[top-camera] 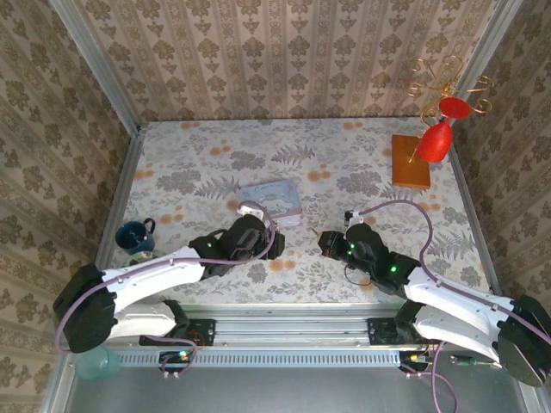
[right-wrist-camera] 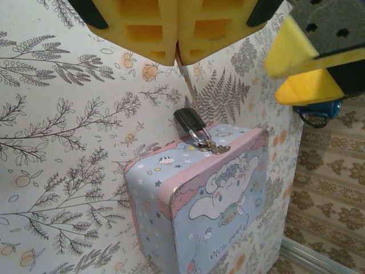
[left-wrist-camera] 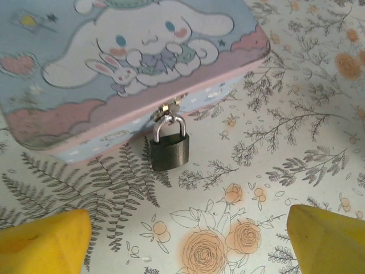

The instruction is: Unlock a padlock with a key

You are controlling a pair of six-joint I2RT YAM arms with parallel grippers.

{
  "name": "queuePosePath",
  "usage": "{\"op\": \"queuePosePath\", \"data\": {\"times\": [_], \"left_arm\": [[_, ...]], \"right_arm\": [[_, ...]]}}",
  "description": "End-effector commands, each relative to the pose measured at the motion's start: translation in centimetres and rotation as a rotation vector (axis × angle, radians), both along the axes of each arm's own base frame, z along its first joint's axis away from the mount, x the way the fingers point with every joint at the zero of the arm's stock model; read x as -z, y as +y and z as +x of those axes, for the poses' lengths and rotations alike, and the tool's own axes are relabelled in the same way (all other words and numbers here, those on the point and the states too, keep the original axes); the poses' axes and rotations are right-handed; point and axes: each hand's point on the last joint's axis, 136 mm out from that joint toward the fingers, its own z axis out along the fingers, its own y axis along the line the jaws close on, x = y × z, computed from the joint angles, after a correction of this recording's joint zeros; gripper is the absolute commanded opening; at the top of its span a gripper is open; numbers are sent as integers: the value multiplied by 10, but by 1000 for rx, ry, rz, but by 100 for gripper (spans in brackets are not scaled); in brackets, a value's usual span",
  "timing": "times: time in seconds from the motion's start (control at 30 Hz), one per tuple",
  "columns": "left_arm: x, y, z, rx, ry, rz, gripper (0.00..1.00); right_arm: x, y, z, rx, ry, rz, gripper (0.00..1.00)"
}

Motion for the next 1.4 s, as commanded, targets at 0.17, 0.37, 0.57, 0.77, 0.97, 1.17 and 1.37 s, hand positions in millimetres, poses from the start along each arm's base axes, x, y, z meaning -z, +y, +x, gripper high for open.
{"op": "queuePosePath", "data": {"times": [0.17,0.37,0.57,0.77,0.97,1.17,1.37], "left_arm": [[19,-28,22,114,-42,-20,85],[41,-31,35,94,2,-4,80],[47,-43,52,63,1,-43,76],[62,-42,64,7,18,-25,72],[68,-39,66,-20,21,-40,64],[66,-35,62,-31,10,-84,56],[68,-26,59,-63,7,-119,47]], "right_arm": [[-8,3,-3,-20,-7,6,0],[-6,-5,-7,0,-8,4,0],[-4,-8,-8,8,-3,6,0],[-8,-6,-9,-3,-11,7,0],[-6,-8,-11,2,-5,15,0],[-5,-8,-11,4,2,16,0],[-3,-7,-12,2,11,17,0]]}}
